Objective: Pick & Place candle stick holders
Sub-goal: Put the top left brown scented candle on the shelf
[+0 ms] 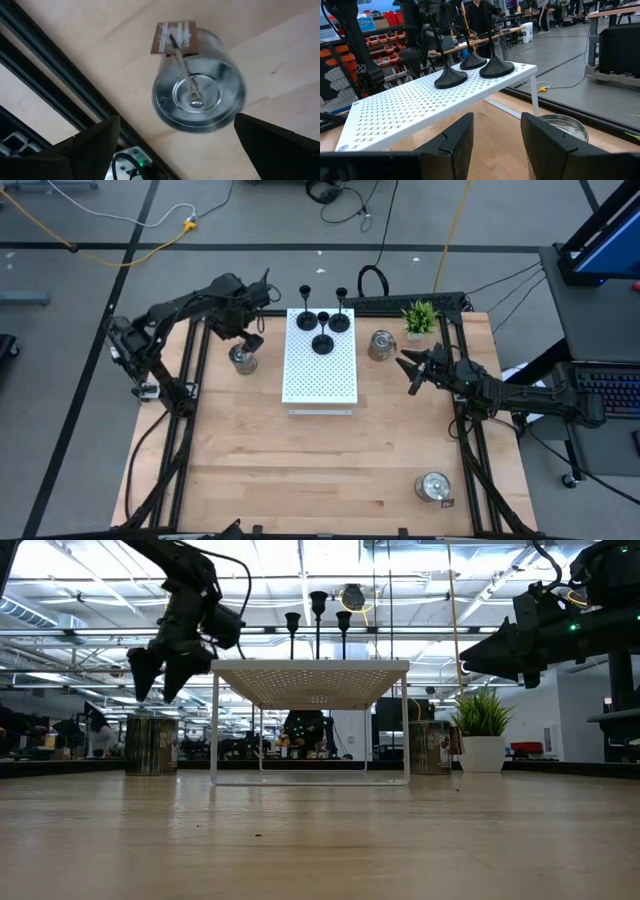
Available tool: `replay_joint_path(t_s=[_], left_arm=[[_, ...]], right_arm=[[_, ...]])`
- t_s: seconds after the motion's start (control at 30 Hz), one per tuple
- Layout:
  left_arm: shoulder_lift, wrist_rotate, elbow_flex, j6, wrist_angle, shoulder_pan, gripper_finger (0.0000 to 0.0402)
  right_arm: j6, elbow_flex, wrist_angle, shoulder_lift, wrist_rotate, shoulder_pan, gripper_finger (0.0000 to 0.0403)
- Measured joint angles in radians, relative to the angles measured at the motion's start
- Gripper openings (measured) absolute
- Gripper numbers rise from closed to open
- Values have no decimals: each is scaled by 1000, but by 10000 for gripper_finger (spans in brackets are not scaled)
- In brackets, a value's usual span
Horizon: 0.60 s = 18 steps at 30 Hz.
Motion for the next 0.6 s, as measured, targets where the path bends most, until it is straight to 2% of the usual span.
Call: replay_joint_path(t_s=[0.23,0.43,0.6], left_arm=[[-106,6,-108,-7,117,-1,400],[-194,-4,-116,-16,134,2,400],[-210,-3,-116,-16,166,3,400]], right_arm=[[0,0,0,0,0,0,155],[0,0,0,0,0,0,155],[0,0,0,0,0,0,155]])
